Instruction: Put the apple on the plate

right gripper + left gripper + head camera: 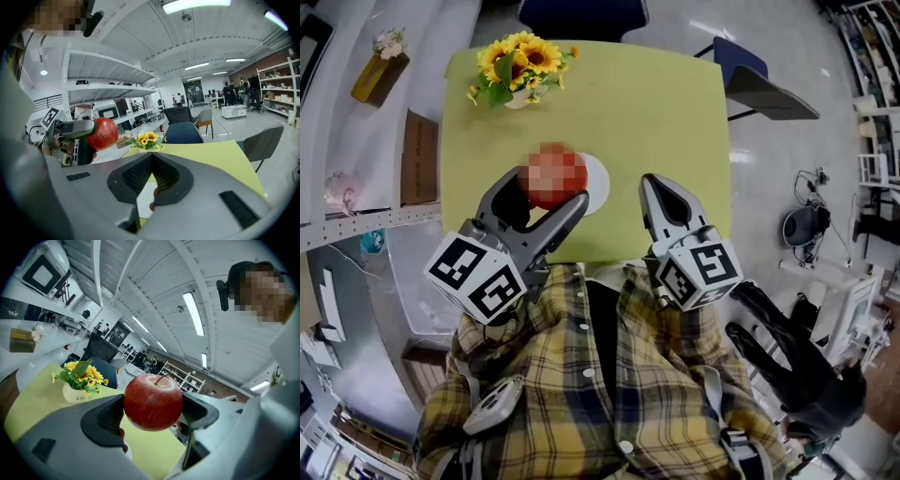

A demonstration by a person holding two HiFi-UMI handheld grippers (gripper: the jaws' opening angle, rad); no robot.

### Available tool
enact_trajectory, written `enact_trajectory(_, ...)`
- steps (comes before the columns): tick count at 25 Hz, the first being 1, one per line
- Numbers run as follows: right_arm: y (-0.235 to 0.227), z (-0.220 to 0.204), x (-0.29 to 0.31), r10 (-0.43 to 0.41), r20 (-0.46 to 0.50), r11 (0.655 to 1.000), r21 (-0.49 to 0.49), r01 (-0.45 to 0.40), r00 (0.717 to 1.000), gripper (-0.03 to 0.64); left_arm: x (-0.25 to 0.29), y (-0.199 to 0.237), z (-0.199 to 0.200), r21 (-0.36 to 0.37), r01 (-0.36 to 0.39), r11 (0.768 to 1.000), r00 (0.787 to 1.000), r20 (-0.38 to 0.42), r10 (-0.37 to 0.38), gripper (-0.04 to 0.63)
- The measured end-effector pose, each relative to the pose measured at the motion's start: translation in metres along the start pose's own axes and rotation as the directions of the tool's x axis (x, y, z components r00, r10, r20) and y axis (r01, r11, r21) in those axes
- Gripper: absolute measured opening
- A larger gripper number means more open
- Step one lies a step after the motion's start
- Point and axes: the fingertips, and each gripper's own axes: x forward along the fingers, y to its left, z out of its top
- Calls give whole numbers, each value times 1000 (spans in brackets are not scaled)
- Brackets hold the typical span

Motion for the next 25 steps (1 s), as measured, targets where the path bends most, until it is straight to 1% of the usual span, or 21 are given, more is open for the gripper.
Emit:
enact_trajectory(6, -1, 4, 6, 56, 9, 998, -10, -55, 998, -3, 4, 0, -2, 26, -48, 999, 999, 7, 48, 394)
enact_trajectory(11, -2, 2, 2, 91, 8, 996, -20, -91, 996, -3, 9, -2, -6, 96, -85, 992, 996, -18, 88, 394)
enact_trajectory(15, -7, -1, 3, 103, -3, 994, -22, -103, 995, -3, 14, 4, -12, 127, -109, 986, 993, -33, 114, 394)
enact_trajectory(21, -12, -10, 7, 120, -45, 992, -32, -121, 992, -3, 24, 12, -27, 113, -105, 988, 992, -59, 112, 394)
enact_trajectory(25, -16, -14, 10, 127, -57, 992, -20, -129, 990, -3, 31, 17, -34, 101, -109, 989, 991, -72, 117, 394)
